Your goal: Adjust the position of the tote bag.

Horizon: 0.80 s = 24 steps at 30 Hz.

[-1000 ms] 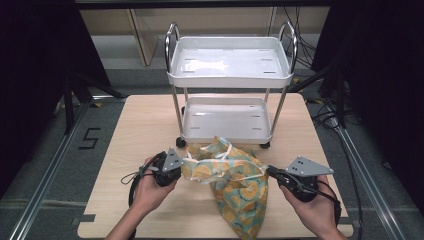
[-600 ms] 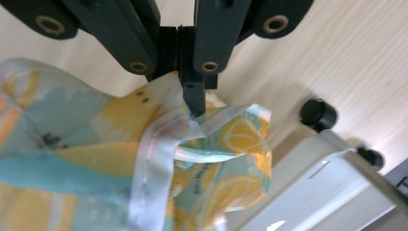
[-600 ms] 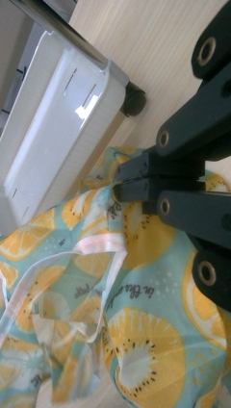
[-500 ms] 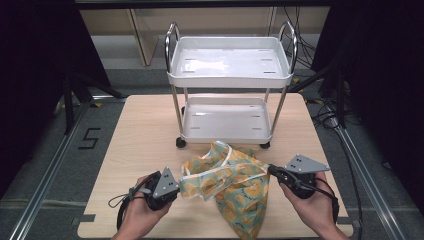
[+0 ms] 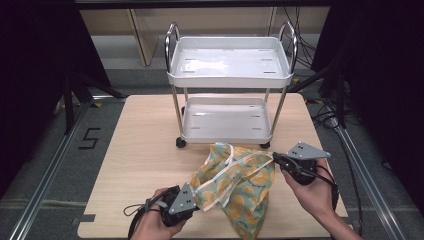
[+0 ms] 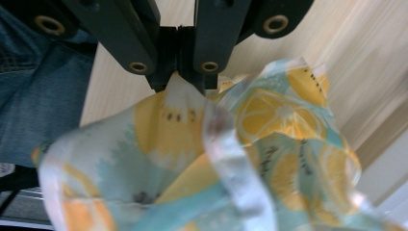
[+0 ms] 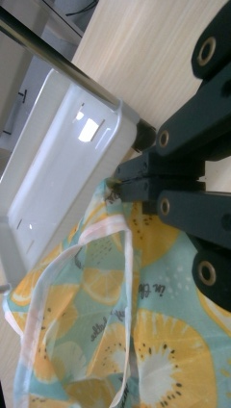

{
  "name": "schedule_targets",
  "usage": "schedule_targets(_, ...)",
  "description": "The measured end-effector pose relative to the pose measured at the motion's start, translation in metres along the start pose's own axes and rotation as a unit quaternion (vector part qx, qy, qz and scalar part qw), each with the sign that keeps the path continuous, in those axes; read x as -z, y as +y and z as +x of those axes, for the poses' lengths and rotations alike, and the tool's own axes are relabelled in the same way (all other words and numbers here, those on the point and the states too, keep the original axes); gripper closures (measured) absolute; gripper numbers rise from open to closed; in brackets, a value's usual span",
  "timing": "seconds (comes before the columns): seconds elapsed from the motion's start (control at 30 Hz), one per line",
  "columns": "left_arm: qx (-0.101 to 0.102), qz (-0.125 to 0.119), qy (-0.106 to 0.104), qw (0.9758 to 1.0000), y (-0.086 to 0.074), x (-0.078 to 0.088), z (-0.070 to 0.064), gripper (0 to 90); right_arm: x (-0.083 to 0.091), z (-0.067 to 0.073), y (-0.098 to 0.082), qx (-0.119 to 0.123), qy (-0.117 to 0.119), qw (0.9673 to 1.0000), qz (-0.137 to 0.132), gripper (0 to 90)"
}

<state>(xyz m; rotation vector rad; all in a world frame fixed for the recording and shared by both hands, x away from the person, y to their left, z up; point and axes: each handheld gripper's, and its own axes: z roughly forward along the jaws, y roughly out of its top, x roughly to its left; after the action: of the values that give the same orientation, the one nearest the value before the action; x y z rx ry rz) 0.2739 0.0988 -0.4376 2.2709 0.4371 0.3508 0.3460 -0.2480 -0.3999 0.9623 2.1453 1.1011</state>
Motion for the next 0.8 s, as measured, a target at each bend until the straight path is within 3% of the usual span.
schedule_targets(0.2,-0.008,0.008,-0.018,0.9998,0.008,-0.01,-0.006,89.1,-0.003,-0.002,0.007,-0.011,-0.005,0.9999,-0.004,90.0)
schedule_targets(0.33,-0.01,0.007,-0.026,0.9996,0.011,-0.015,-0.007,89.1,-0.004,-0.002,0.01,-0.001,-0.002,1.0,-0.01,90.0)
schedule_targets(0.53,0.019,-0.003,-0.026,0.9995,0.008,-0.015,-0.001,89.1,-0.001,0.005,0.006,-0.009,0.017,0.9998,-0.004,89.0)
schedule_targets(0.63,0.028,-0.011,-0.027,0.9992,0.008,-0.014,-0.001,89.1,0.002,0.008,0.005,-0.015,0.031,0.9994,0.004,81.0)
schedule_targets(0.77,0.033,-0.02,-0.026,0.9989,0.009,-0.014,-0.002,89.1,0.01,0.007,0.005,-0.003,0.037,0.9993,-0.005,69.3)
schedule_targets(0.8,0.031,-0.017,-0.027,0.999,0.01,-0.013,-0.002,89.2,0.013,0.008,0.005,-0.015,0.039,0.9991,-0.002,67.5)
